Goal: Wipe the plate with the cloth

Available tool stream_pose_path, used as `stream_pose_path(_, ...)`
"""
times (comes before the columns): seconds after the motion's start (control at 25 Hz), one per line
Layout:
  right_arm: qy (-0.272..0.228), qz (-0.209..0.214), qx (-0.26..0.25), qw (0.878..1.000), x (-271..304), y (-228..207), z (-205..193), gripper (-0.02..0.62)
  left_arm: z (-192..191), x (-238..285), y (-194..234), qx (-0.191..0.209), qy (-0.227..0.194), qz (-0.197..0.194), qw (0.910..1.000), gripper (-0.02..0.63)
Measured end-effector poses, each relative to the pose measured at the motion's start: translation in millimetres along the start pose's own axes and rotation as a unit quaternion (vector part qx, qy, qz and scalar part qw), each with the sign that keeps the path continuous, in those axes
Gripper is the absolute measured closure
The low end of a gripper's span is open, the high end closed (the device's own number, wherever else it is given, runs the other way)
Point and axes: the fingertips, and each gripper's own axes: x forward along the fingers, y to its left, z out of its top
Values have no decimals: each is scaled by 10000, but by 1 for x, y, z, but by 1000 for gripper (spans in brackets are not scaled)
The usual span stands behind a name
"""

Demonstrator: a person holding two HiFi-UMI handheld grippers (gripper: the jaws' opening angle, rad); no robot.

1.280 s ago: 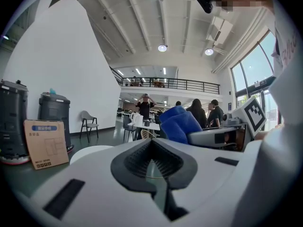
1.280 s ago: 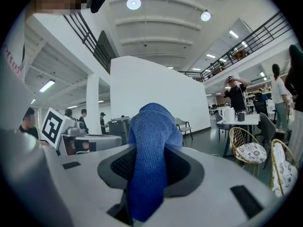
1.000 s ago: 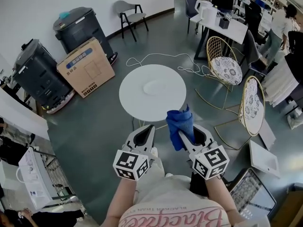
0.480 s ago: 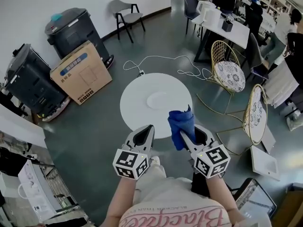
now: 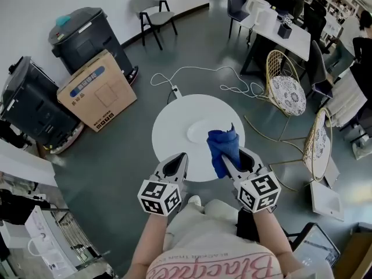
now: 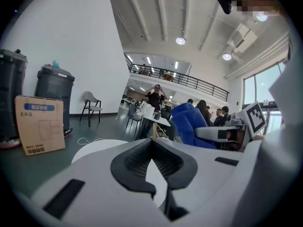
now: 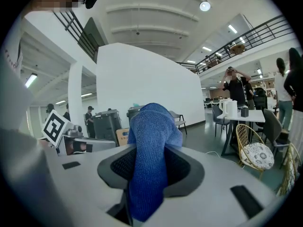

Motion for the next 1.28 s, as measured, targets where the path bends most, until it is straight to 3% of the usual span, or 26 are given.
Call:
stream_pose_path(0.16, 164, 47, -166, 9997, 23, -8, -5, 448, -7, 15, 15, -479, 57, -125, 9988, 598)
stream_pose_path(0.32, 297, 92, -182, 9994, 45, -25, -8, 448, -17, 40, 24, -546, 359, -170, 9977, 598)
stream_pose_path(0.52, 495, 265, -130, 9983, 71, -55, -9, 448, -35, 81, 40, -762, 606, -1, 9952, 598)
stream_pose_path(0.68, 637, 458, -38, 9969, 95, -80, -10, 448, -60, 116, 67, -1222, 781, 180, 9893, 598)
stream_pose_path(0.92, 990, 656, 125, 9928, 120, -104, -27, 448, -103, 145, 98, -2383, 998, 425, 9651, 598)
stream_pose_path(1.16, 1293, 758, 209, 9885, 137, -109, -46, 448, -133, 155, 119, -3068, 1203, 768, 9410, 595)
stream_pose_path(1.28, 1477, 812, 197, 9855, 148, -106, -58, 448, -148, 159, 128, -3410, 1332, 797, 9271, 554)
